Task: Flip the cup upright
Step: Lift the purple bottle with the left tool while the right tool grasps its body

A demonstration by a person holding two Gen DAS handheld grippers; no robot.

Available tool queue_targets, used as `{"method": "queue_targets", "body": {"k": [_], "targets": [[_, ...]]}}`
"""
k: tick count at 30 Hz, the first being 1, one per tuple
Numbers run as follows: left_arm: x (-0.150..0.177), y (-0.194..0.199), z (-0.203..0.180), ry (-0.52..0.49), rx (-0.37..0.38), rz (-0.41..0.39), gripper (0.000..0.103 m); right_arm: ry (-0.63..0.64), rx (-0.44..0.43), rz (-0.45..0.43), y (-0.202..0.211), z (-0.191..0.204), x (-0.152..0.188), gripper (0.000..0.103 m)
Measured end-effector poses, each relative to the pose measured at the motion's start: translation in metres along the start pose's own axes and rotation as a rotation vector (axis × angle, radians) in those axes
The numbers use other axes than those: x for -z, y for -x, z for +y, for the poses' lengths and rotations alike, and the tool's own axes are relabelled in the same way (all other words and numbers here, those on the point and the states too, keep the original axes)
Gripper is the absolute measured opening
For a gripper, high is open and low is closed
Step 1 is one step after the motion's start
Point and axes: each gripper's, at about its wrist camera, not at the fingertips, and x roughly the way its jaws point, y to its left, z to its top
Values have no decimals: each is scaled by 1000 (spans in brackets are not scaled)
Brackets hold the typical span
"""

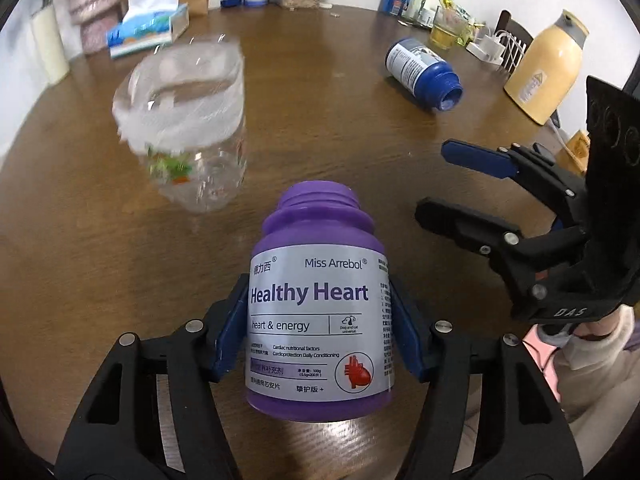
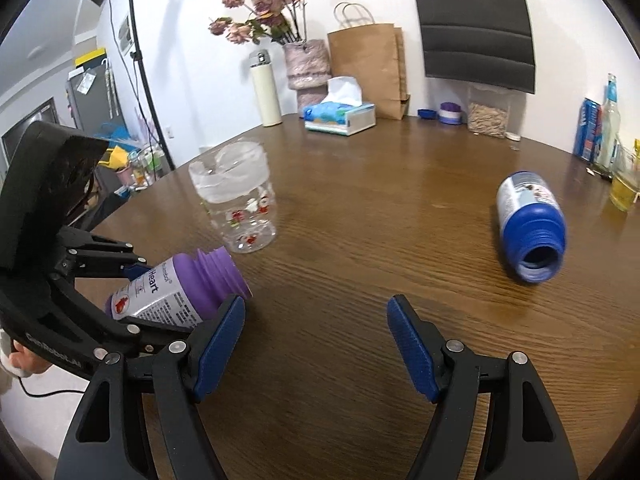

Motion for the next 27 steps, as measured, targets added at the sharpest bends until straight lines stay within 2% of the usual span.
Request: {"method": "queue_targets", "body": {"k": [6, 9, 12, 15, 17, 19, 22, 26, 27], "targets": [[-29, 54, -16, -29, 18, -220, 60, -40, -13, -69, 20, -22, -17, 78], [-59, 77, -21, -39, -3, -312, 60, -43, -83, -130, 34, -33, -47, 78], [-95, 98, -23, -69, -56, -434, 60, -54, -138, -190, 47, -47, -85, 78], [-127, 112, -27, -85, -111, -611, 60, -115, -242, -266, 61, -64, -127, 78], [-133, 110, -31, -109, -165, -709, 60, -162, -344, -268, 58, -75, -153, 78], [-140, 106, -35, -150, -204, -791, 60, -188, -386, -268, 51, -79, -173, 78], [-147, 95, -35, -160, -245, -858, 60, -185, -446, -242, 36, -76, -194, 78], [-148, 89, -26, -142, -216, -904, 60, -215, -528, -189, 10, -77, -213, 78], [-150, 88, -25, -140, -206, -898, 60, -217, -531, -179, 4, -77, -216, 73]]}}
